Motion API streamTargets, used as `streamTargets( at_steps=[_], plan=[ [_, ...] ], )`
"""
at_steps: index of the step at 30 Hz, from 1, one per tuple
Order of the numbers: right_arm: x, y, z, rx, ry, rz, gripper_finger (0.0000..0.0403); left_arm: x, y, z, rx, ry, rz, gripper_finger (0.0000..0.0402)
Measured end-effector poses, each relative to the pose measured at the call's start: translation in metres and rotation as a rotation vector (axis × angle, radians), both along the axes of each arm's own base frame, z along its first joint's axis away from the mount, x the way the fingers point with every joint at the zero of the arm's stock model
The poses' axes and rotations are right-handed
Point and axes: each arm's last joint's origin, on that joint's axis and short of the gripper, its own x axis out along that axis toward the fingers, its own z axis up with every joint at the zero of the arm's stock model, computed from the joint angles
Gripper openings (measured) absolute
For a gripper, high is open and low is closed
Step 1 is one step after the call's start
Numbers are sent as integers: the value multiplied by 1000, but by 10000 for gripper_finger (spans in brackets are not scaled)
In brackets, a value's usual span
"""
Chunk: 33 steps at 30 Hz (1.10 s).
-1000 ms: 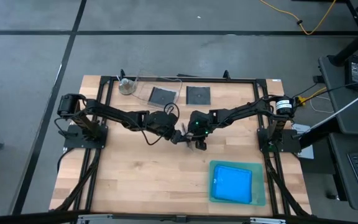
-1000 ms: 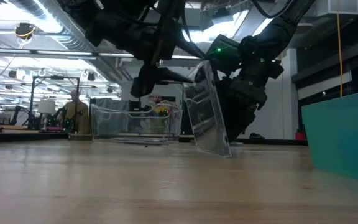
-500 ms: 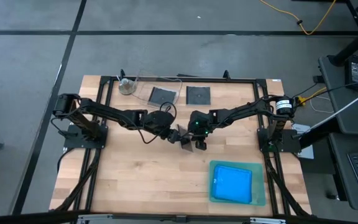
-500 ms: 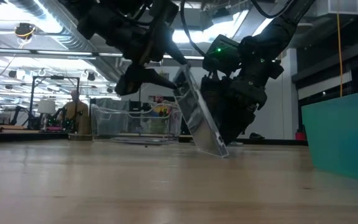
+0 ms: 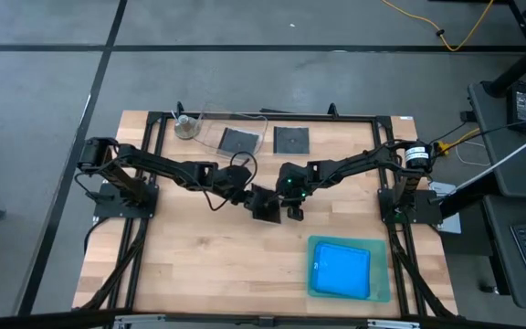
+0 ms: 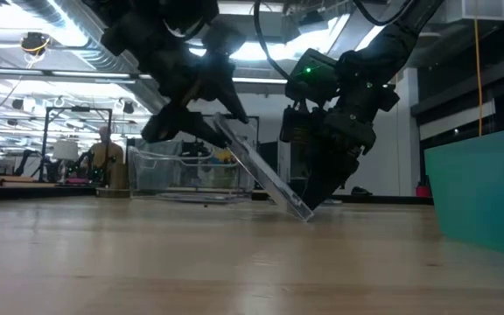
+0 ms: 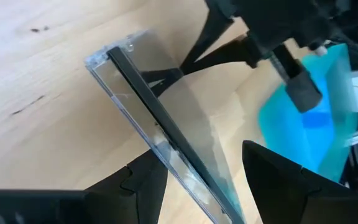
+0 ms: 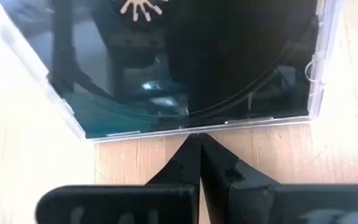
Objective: Pick & place jewel cases by type
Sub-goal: Put the bottom black cd case into the transparent bin
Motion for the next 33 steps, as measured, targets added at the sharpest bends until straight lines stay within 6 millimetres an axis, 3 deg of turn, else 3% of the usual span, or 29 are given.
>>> streamTargets(
  at_steps=[9,16,33],
  plan=[
    [0,0,0,-6,-3,10,8,-11,1,-10,23,159,22,196],
    [0,0,0,-8,-3,13,8,-11,1,-11,34,161,22,190],
    [0,0,0,-8,-3,12,8,-8,2,-8,70,118,36,80]
  ],
)
